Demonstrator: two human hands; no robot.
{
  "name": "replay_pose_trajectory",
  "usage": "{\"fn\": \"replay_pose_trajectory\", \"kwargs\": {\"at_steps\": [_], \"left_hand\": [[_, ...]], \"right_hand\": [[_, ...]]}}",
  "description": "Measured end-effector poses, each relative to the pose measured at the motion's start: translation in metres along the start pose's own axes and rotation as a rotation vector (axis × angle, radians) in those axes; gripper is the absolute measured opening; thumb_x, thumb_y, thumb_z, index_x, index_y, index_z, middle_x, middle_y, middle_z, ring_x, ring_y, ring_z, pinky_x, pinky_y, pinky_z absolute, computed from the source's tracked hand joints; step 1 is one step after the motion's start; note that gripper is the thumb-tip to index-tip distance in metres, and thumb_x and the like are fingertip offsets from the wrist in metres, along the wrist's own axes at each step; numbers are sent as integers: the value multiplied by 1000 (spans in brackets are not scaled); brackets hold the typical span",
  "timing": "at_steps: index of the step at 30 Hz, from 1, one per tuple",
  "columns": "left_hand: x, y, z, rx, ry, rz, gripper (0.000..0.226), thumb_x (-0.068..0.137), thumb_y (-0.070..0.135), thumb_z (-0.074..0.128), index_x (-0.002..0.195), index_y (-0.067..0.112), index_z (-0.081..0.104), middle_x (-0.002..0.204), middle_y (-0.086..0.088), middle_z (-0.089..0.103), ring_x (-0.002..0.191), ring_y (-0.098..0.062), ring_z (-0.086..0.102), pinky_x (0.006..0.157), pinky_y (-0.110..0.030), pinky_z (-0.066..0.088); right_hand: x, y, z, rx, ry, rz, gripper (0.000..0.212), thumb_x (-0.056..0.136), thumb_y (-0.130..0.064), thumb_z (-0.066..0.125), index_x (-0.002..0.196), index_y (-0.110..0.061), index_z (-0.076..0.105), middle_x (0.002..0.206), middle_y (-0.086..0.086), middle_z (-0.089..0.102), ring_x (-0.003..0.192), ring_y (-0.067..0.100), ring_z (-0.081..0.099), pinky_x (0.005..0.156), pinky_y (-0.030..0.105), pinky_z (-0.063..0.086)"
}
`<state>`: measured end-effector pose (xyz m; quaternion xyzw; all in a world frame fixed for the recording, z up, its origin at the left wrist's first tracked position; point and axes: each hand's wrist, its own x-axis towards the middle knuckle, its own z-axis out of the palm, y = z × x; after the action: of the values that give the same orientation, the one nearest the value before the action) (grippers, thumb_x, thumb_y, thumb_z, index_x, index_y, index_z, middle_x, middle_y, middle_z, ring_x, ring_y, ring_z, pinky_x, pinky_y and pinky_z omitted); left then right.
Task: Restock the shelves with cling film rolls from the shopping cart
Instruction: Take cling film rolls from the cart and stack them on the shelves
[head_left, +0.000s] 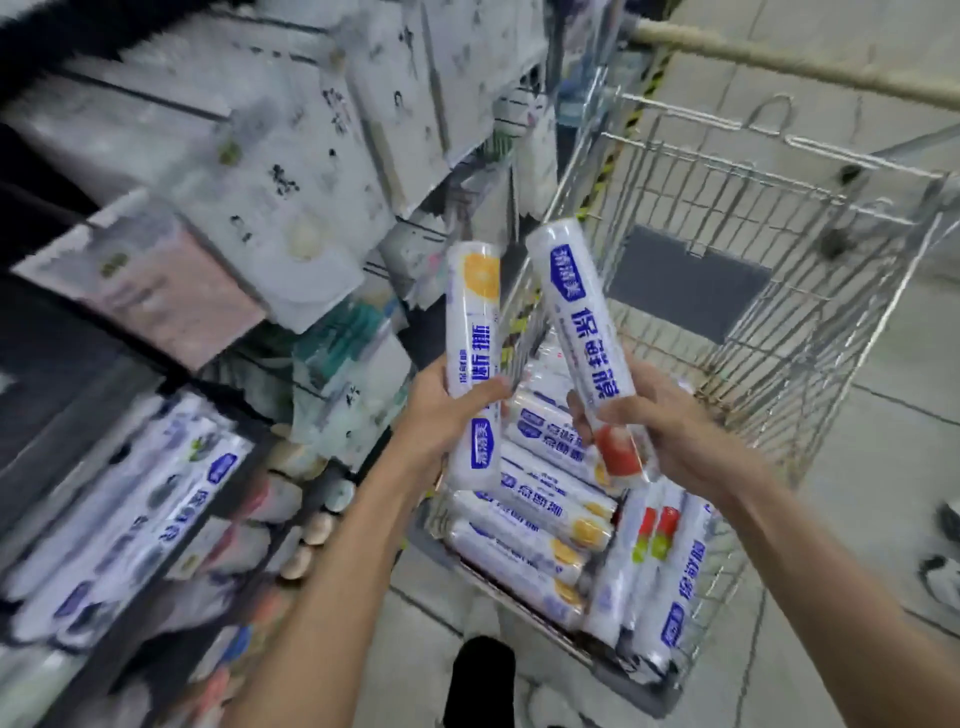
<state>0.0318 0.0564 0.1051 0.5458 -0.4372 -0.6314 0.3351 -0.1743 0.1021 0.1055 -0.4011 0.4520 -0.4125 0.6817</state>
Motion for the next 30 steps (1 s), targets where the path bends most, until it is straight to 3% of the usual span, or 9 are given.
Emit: {"fn": "replay_pose_trajectory", "kwargs": {"at_steps": [3, 5, 8, 11, 15, 19, 22, 27, 30], "left_hand": [[-62, -8, -23, -87, 187, 31, 13, 81, 17, 70, 89, 16, 59, 68, 2, 67, 57, -12, 62, 54, -25, 52], [-104, -14, -37, -176, 319, 40, 10, 83, 20, 67, 85, 16, 59, 66, 2, 66, 55, -13, 61, 52, -23, 51], [-171, -23, -61, -251, 514, 33, 11, 85, 21, 66, 84, 14, 59, 68, -3, 65, 52, -13, 60, 51, -24, 52], [-235, -35, -89, -321, 687, 63, 12, 86, 21, 66, 89, 11, 59, 66, -5, 64, 48, -12, 60, 47, -24, 51], [-318, -57, -120, -388, 860, 123, 8, 86, 21, 66, 89, 15, 61, 64, -1, 62, 55, -15, 60, 52, -26, 52], [-403, -85, -153, -392, 1010, 156, 12, 86, 22, 66, 92, 14, 61, 69, -1, 65, 63, -18, 62, 58, -29, 53], [-474, -109, -179, -390, 1109, 174, 17, 85, 23, 66, 94, 9, 60, 66, 0, 64, 62, -18, 63, 56, -29, 52], [-590, -155, -224, -387, 1237, 141, 16, 83, 28, 67, 95, 19, 60, 70, 2, 66, 62, -12, 63, 59, -27, 53], [-650, -182, -251, -354, 1275, 101, 17, 83, 30, 66, 94, 19, 58, 76, -1, 67, 60, -8, 64, 56, -22, 51]], "right_hand": [[-16, 10, 49, -71, -59, -19, 46, 59, -29, 71, 98, -9, 57, 76, 10, 62, 62, 19, 56, 55, 24, 47], [-26, 19, 80, -88, -104, -17, 39, 60, -24, 74, 92, -8, 58, 70, 10, 62, 55, 15, 56, 51, 22, 46], [-41, 31, 130, -104, -231, 38, 32, 65, -12, 74, 92, -7, 58, 66, 6, 62, 52, 13, 58, 49, 22, 48], [-58, 42, 186, -131, -350, 77, 35, 61, -21, 77, 91, -15, 61, 68, 6, 61, 56, 19, 56, 52, 29, 47], [-89, 56, 263, -99, -524, 110, 39, 64, -18, 73, 97, -7, 57, 66, 4, 63, 51, 12, 58, 47, 21, 47], [-124, 71, 339, -124, -701, 143, 58, 64, -27, 74, 113, -3, 53, 72, 1, 67, 57, 12, 63, 53, 22, 52], [-155, 90, 401, -203, -826, 157, 89, 46, -51, 88, 115, -6, 53, 78, 3, 69, 63, 16, 65, 59, 28, 54], [-218, 139, 501, -231, -919, 190, 78, 54, -40, 84, 118, -8, 51, 77, 2, 70, 63, 14, 65, 58, 25, 55], [-257, 170, 554, -251, -951, 195, 95, 35, -59, 87, 113, -17, 53, 80, 4, 70, 65, 16, 66, 58, 25, 54]]}}
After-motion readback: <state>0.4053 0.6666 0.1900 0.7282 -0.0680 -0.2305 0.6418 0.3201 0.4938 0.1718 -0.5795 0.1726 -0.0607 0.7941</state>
